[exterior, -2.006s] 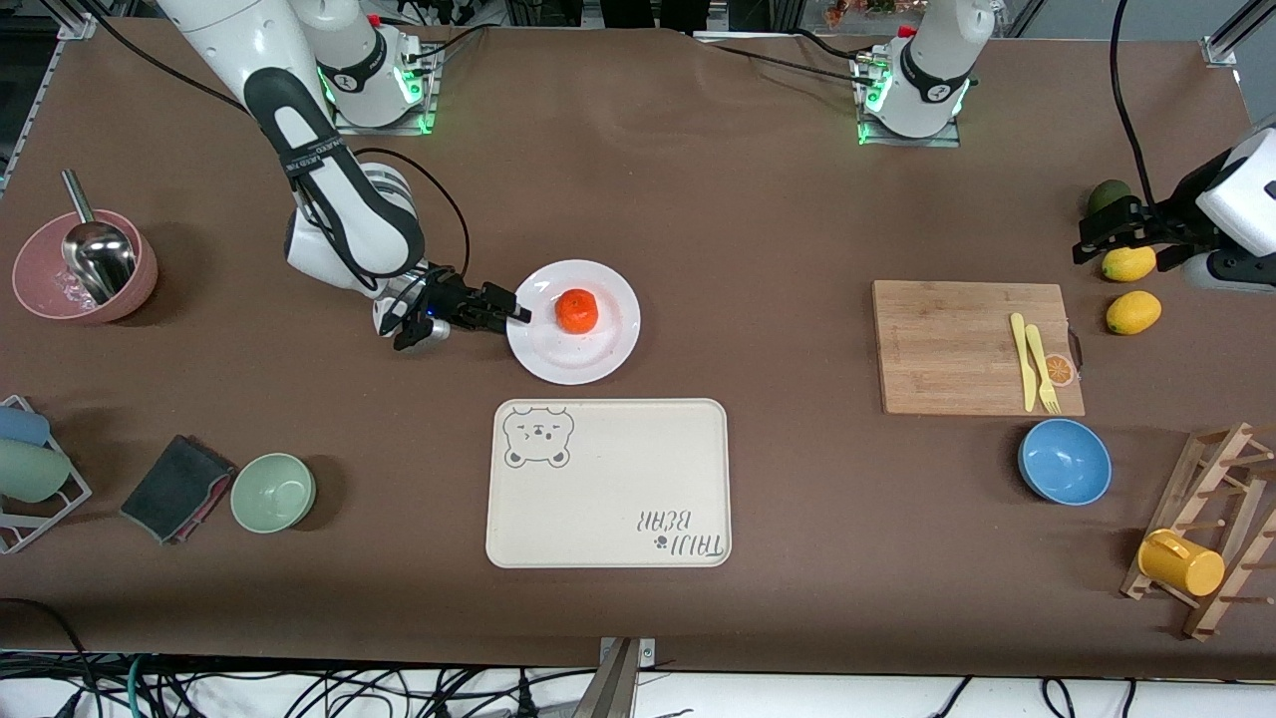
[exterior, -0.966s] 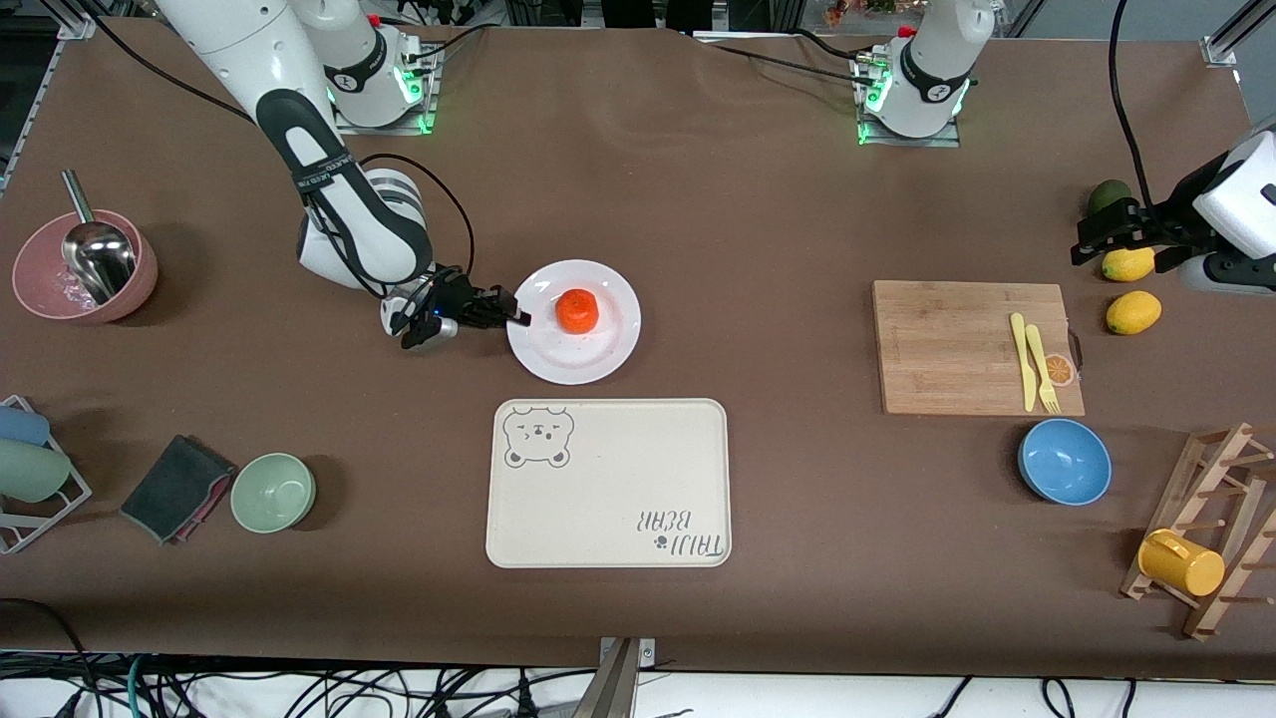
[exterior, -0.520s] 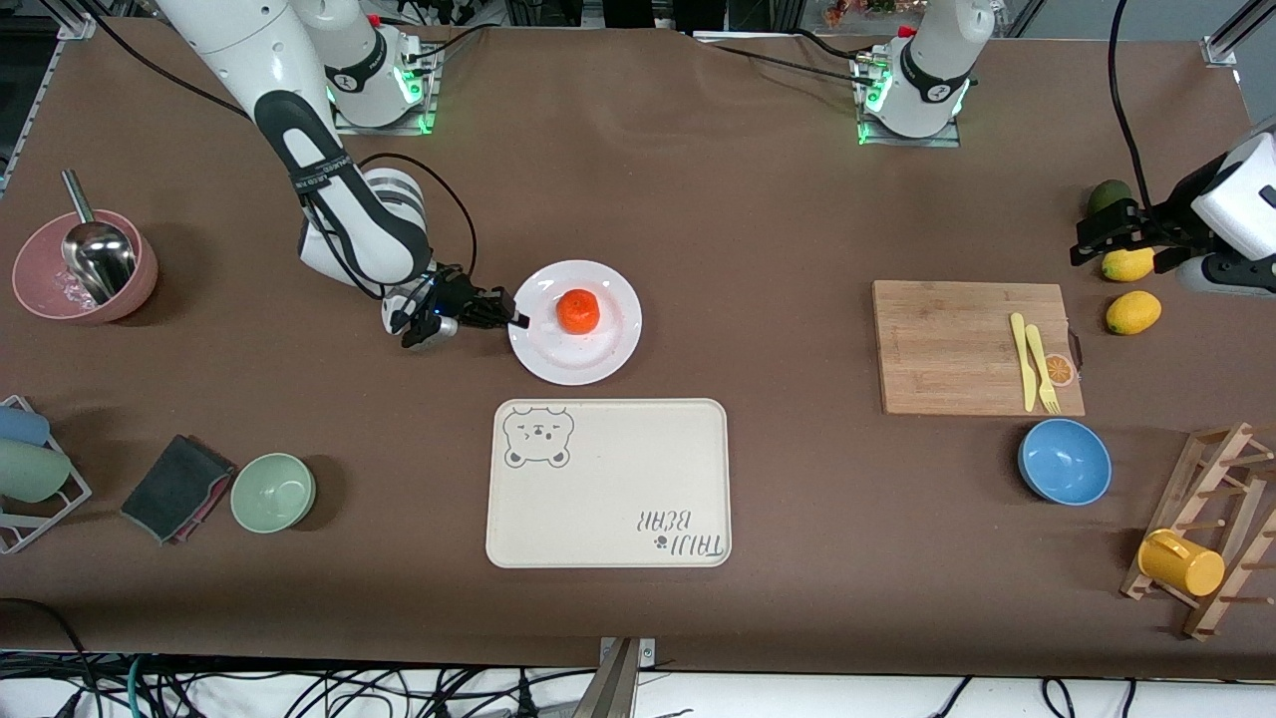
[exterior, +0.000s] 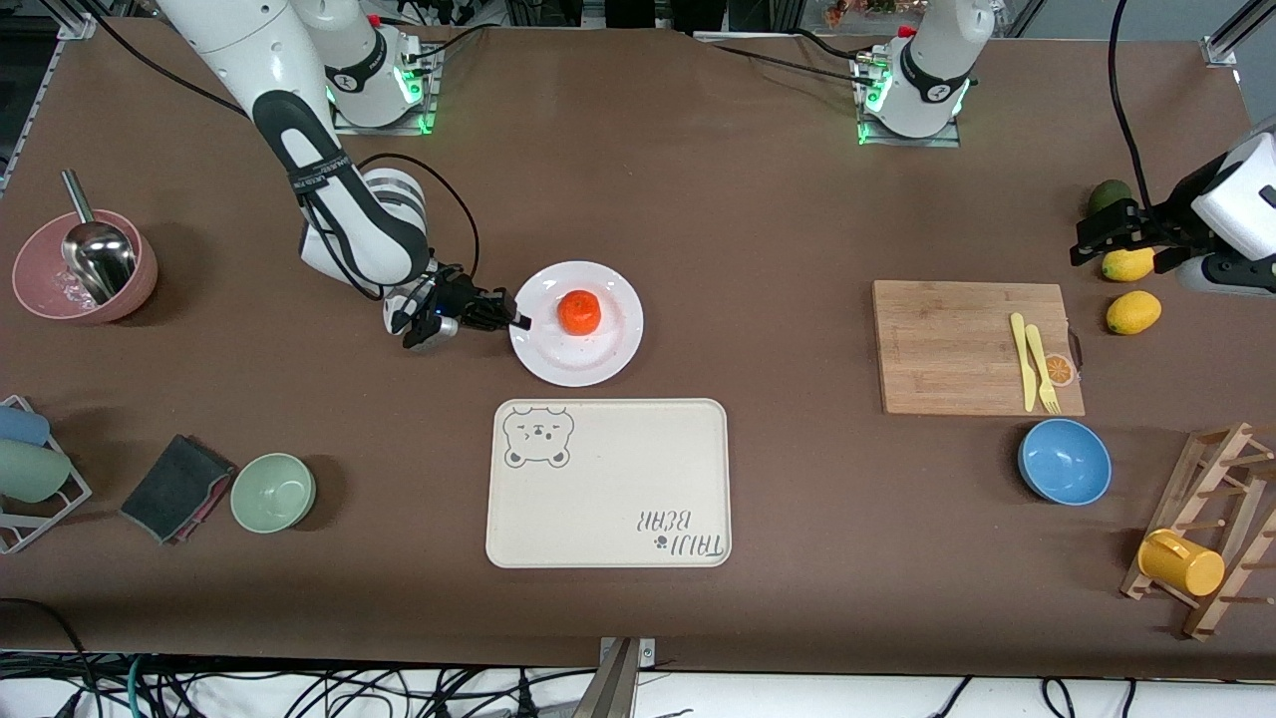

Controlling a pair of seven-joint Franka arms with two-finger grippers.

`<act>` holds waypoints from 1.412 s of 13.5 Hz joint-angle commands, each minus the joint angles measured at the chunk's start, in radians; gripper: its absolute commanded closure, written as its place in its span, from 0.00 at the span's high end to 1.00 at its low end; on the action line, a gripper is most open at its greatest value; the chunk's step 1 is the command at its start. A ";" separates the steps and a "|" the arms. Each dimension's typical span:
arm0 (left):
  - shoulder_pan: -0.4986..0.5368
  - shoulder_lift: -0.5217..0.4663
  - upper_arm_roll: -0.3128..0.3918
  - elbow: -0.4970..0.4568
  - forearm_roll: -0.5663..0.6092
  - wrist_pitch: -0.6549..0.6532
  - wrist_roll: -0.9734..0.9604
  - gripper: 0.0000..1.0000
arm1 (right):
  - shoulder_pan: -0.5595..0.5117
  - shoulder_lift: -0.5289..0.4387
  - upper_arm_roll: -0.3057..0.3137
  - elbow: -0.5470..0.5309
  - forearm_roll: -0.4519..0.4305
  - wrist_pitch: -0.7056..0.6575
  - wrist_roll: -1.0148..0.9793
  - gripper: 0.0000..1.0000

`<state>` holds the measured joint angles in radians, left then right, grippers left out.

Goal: Place orange and plate with both arms
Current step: 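Slide the plate with the right gripper onto the bear tray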

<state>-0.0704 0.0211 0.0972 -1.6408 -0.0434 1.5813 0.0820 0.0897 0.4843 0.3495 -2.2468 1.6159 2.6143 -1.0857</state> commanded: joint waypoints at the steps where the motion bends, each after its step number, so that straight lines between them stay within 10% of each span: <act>1: 0.000 0.013 -0.004 0.033 0.028 -0.020 0.012 1.00 | -0.008 0.013 0.008 0.036 0.038 0.013 -0.023 0.00; 10: -0.002 0.013 -0.005 0.035 0.028 -0.020 0.012 1.00 | -0.013 0.011 0.005 0.234 0.062 0.009 0.246 0.00; 19: -0.002 0.013 -0.005 0.035 0.028 -0.021 0.012 1.00 | 0.054 0.310 -0.068 0.651 -0.068 0.023 0.418 0.00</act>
<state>-0.0704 0.0215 0.0954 -1.6364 -0.0434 1.5813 0.0820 0.0855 0.7175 0.3187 -1.7227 1.6111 2.6213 -0.7795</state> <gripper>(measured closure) 0.000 0.925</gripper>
